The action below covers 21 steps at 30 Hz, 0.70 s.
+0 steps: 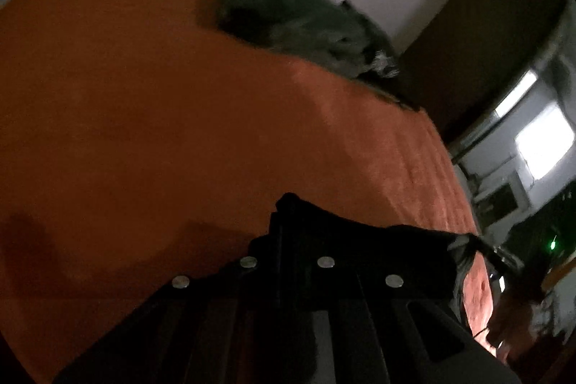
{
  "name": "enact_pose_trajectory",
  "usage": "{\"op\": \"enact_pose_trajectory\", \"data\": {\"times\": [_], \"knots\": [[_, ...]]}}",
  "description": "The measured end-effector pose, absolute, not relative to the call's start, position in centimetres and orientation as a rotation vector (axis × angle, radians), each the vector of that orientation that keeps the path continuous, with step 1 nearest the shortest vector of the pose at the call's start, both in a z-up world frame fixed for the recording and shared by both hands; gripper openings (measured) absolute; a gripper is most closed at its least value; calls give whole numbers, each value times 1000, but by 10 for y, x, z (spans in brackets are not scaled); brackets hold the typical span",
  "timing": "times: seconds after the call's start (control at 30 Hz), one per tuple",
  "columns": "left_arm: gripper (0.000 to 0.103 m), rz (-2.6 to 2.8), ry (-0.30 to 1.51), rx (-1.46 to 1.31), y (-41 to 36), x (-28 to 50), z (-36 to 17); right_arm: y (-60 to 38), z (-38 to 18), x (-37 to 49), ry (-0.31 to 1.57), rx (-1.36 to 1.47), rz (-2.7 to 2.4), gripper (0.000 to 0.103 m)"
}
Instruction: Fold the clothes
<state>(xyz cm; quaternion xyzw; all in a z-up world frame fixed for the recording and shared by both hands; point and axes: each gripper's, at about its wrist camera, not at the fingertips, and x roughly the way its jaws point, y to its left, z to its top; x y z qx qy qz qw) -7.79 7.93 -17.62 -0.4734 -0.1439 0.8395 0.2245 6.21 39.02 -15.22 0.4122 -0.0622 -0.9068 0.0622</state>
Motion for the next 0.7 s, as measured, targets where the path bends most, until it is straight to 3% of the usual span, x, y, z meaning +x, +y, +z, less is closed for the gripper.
{"op": "enact_pose_trajectory", "data": {"times": [0.13,0.23,0.33,0.37,0.5,0.57,0.63,0.7], "knots": [[9,2297,-385,-1392,89,-91,-206,395,-188,30,-200,1391,-2695,3],[12,2278,-404,-1409,78,-92,-201,406,-195,28,-236,1434,-2719,3],[14,2276,-437,-1398,56,-82,-183,422,-169,49,-403,1366,-2721,13],[14,2286,-430,-1389,47,-73,-173,424,-158,62,-451,1337,-2719,23],[14,2273,-352,-1370,38,-18,-145,394,-131,122,-477,1314,-2558,25],[16,2209,-309,-1392,53,22,-144,358,-121,154,-293,1302,-2540,25],[16,2166,-258,-1423,67,52,-149,316,-105,190,116,1228,-2611,25],[16,2138,-186,-1453,79,79,-155,300,-85,215,314,1149,-2639,25]]}}
